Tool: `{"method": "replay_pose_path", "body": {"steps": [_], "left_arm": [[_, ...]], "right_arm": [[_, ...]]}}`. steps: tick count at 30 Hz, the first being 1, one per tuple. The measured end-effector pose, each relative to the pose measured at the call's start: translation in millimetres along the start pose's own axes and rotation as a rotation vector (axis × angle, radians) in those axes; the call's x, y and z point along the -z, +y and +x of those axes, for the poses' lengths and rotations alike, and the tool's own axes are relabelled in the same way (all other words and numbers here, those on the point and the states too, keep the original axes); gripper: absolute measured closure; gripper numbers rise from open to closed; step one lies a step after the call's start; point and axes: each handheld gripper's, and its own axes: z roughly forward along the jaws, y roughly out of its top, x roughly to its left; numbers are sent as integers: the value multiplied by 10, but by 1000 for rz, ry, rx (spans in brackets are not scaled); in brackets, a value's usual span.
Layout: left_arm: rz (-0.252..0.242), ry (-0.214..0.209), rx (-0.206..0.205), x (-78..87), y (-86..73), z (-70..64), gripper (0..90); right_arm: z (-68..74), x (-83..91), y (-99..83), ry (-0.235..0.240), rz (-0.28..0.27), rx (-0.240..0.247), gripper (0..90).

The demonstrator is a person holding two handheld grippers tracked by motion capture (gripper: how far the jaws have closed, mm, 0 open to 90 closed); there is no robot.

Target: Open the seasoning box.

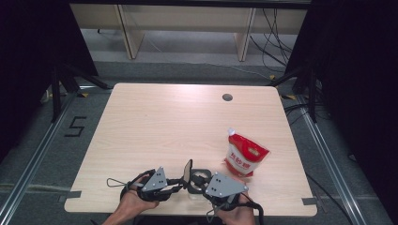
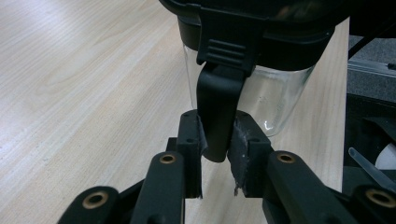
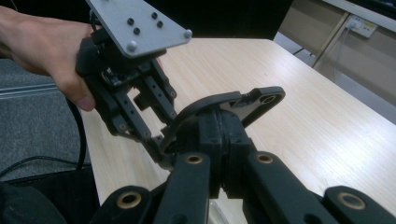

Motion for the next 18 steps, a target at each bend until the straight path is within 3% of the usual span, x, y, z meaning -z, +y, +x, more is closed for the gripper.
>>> {"method": "replay_pose_path", "body": {"steps": [10,18], "left_arm": [[7,0,6,7,5,-18,742],[15,2,2,9,11,-25,743]], "right_arm": [[66,-121,107,16,1,29,896],[68,-171,147,31,-7,20,895]]}}
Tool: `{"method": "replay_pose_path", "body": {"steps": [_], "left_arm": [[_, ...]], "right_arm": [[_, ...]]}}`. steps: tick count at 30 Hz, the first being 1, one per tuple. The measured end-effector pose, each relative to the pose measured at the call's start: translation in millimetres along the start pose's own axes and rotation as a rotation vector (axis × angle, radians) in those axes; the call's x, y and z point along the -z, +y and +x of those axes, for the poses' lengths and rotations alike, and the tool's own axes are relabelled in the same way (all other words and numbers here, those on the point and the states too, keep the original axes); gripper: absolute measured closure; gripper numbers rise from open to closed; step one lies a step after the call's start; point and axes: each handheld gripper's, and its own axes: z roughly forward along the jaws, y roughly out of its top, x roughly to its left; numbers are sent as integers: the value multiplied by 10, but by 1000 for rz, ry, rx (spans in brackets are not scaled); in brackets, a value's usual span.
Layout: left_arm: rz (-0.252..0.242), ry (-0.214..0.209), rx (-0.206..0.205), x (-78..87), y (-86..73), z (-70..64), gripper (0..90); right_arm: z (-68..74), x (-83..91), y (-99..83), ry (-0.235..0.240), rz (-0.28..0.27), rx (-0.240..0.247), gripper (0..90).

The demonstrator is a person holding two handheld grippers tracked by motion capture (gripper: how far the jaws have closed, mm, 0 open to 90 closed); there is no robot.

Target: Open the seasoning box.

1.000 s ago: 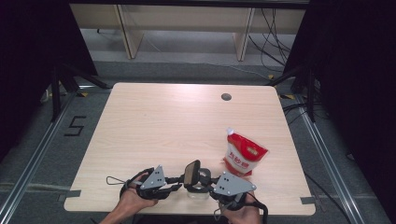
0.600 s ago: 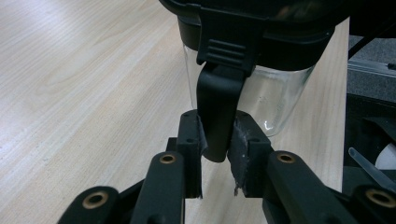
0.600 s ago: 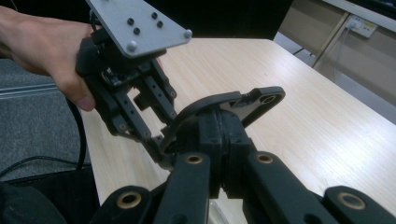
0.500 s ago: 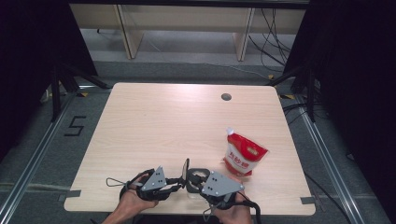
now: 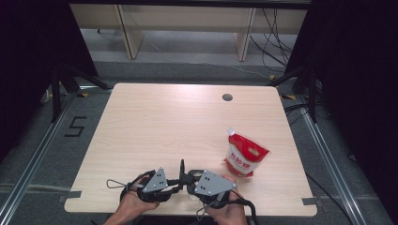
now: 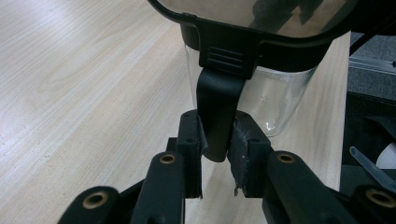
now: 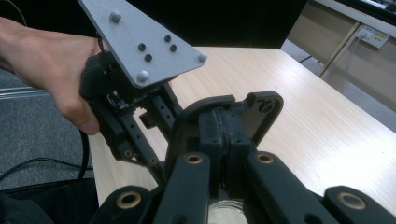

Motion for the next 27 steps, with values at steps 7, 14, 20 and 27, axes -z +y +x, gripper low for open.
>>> {"method": "replay_pose_path", "body": {"steps": [7,14,20,27], "left_arm": [[-5,6,10,-4,3,-18,742],[-8,12,21,-7,4,-28,742],[-10,11,21,-5,3,-32,741],[-8,3,17,7,-7,-36,740]], "right_arm": [[9,-27,15,5,3,5,895],[22,-66,32,15,3,12,895],[0,-37,13,12,3,1,877],[-75,115,-58,-18,-9,-18,858]]}}
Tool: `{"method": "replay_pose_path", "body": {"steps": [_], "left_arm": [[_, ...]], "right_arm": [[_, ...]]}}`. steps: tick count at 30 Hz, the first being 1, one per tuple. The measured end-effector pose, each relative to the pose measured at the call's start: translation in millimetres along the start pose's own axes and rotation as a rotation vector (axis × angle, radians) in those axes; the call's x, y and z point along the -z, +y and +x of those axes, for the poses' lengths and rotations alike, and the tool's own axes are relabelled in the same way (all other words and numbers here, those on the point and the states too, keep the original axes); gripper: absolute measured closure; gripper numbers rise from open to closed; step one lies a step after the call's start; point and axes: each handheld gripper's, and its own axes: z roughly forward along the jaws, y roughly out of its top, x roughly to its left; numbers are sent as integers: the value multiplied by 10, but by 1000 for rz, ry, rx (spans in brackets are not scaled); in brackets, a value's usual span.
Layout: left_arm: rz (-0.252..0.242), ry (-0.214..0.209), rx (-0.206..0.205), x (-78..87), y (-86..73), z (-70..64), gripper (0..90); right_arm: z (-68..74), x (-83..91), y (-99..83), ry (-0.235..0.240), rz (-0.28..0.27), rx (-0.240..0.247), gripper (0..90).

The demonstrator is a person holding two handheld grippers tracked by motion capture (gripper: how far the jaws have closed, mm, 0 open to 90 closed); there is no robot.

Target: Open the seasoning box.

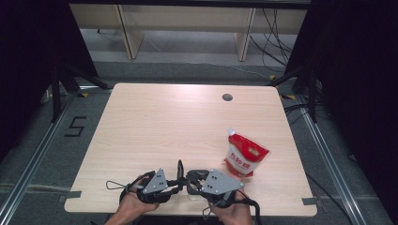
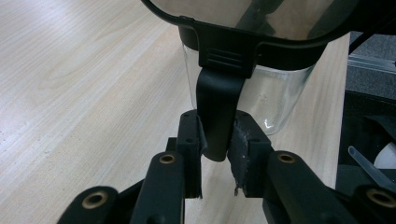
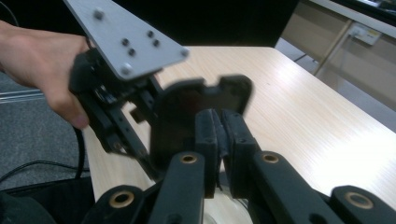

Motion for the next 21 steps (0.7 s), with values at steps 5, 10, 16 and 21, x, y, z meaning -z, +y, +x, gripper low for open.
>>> {"method": "replay_pose_path", "body": {"steps": [5,10,16,21], "left_arm": [[-12,-2,11,-3,-7,-1,735],[1,-12,20,33,-16,22,662],[-6,-16,46,62,-30,12,563],[-6,-4,75,113,-54,0,483]], "right_arm": [[-131,214,-165,-48,1,-32,835],[-300,405,-409,-98,-6,-98,775],[-381,557,-591,-143,5,-176,637],[-428,729,-741,-183,23,-223,547]]}}
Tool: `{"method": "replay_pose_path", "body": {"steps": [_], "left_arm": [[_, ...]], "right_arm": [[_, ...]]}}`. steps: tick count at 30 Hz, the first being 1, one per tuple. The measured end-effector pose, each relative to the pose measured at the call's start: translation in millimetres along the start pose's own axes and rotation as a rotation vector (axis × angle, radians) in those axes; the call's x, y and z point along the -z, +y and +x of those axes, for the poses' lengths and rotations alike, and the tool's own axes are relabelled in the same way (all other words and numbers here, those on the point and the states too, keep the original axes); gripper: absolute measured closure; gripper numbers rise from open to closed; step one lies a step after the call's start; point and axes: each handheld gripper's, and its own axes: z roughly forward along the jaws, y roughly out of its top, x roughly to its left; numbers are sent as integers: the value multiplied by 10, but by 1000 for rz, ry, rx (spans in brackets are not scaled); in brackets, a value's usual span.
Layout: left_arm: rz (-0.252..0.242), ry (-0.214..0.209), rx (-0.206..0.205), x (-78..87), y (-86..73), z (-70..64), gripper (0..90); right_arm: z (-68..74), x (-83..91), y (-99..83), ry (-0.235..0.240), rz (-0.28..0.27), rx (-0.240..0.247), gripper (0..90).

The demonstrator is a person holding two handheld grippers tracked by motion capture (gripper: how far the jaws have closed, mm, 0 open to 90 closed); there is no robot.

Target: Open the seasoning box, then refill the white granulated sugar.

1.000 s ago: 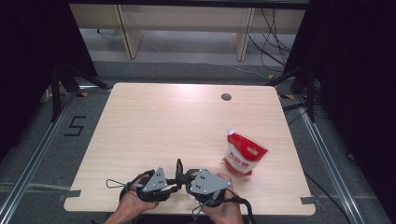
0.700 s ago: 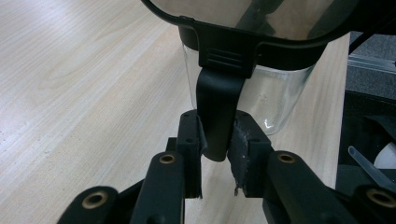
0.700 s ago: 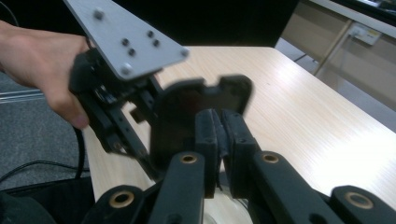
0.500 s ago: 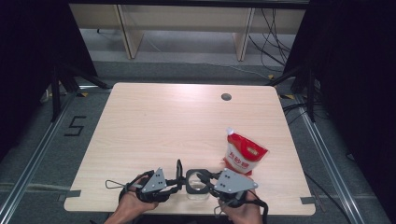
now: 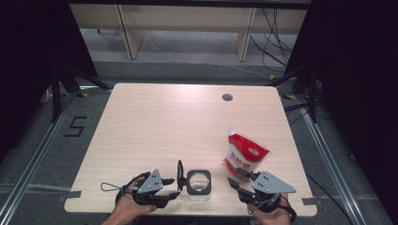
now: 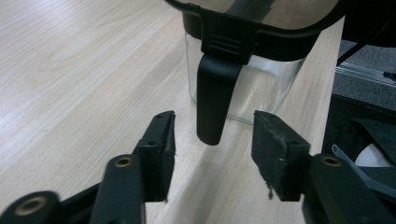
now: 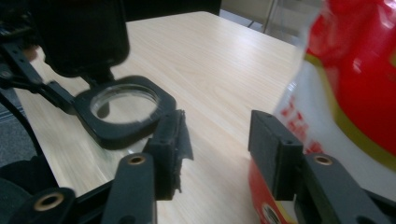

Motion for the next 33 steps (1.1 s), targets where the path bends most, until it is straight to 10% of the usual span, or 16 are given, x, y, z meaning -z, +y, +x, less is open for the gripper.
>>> {"method": "replay_pose_path", "body": {"steps": [18,24,33], "left_arm": [[-2,42,114,66,-66,6,204],[29,54,93,122,-74,21,204],[16,45,92,113,-76,8,210]], "right_arm": [[-169,167,-310,-68,56,-123,381],[-253,208,-389,-89,41,-203,300],[-319,221,-435,-125,41,-201,272]]}}
